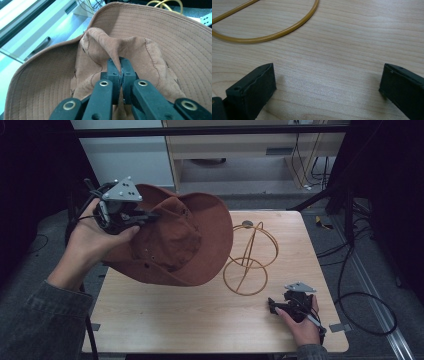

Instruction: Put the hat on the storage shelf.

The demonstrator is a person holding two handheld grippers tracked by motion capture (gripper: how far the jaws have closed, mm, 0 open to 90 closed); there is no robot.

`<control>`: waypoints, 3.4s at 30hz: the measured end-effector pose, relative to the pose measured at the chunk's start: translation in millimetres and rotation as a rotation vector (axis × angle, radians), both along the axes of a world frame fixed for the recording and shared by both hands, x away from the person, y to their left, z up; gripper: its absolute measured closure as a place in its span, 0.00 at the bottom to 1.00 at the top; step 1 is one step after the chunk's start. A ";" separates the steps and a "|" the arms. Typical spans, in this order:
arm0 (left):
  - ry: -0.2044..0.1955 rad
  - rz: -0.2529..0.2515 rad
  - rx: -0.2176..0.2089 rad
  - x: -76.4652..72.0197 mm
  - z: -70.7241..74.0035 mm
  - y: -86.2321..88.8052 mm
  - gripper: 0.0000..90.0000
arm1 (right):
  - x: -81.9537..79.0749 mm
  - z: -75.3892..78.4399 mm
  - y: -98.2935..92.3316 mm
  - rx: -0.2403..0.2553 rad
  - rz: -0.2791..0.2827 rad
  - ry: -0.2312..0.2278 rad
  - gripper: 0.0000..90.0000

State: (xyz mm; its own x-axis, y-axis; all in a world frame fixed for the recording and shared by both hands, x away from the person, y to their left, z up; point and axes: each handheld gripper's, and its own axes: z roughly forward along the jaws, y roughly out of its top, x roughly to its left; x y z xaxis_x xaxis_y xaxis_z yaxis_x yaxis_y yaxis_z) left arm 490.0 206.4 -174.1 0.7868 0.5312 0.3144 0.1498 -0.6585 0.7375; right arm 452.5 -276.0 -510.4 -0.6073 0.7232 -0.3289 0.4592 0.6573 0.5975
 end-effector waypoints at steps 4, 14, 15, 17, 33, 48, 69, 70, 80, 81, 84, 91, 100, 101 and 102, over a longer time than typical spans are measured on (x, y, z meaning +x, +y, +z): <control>-0.012 -0.020 0.014 -1.3 4.2 -13.7 0.98 | 0.0 0.0 0.0 0.000 0.000 0.000 0.01; -0.017 -0.069 0.027 2.9 8.4 -44.7 0.98 | -0.1 0.0 0.0 0.001 0.000 0.002 0.01; -0.017 -0.069 0.032 4.0 8.3 -47.5 0.98 | 0.0 0.0 0.0 0.000 0.000 0.001 0.01; -0.016 -0.067 0.033 6.1 8.7 -53.5 0.98 | 0.0 0.0 0.0 0.000 0.001 0.001 0.01; -0.028 -0.088 0.019 21.3 13.1 -95.4 0.98 | 0.0 -0.2 0.1 0.002 0.001 0.001 0.01; -0.025 -0.121 0.020 33.3 8.4 -131.5 0.98 | 0.0 -0.2 -0.1 0.004 0.003 0.001 0.01; -0.036 -0.182 0.025 38.8 7.5 -180.4 0.98 | 0.6 0.4 -1.3 0.000 0.012 -0.003 0.01; -0.034 -0.186 0.026 39.0 6.9 -183.2 0.98 | 0.6 0.4 -1.3 0.000 0.012 -0.003 0.01; -0.038 -0.207 0.023 43.0 6.6 -203.2 0.98 | -0.3 -0.3 -0.3 0.008 0.002 0.001 0.01; -0.037 -0.211 0.022 43.2 6.5 -205.4 0.98 | -0.2 -0.3 -0.4 0.007 0.002 0.000 0.01; -0.037 -0.221 0.021 43.4 4.3 -211.3 0.98 | -0.2 -0.3 -0.4 0.008 0.002 0.000 0.01; -0.020 -0.237 0.046 46.4 -6.5 -223.2 0.98 | -0.3 -0.3 -0.4 0.008 0.003 0.001 0.01; -0.013 -0.237 0.068 51.6 -20.8 -232.7 0.97 | -0.1 -0.3 -0.4 0.008 0.002 -0.001 0.01; -0.009 -0.235 0.066 52.8 -22.9 -232.6 0.97 | -0.1 -0.2 -0.4 0.008 0.002 0.000 0.01; -0.004 -0.232 0.069 54.0 -24.7 -232.3 0.97 | -0.1 -0.2 -0.4 0.008 0.002 0.000 0.01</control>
State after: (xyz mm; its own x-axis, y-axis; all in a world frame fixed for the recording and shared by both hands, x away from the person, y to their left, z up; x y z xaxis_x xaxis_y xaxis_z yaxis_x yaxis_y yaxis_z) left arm 543.9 -25.9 -198.9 0.8838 0.3139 0.3469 -0.0138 -0.7237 0.6899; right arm 452.5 -276.4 -510.6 -0.6089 0.7243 -0.3234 0.4575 0.6537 0.6028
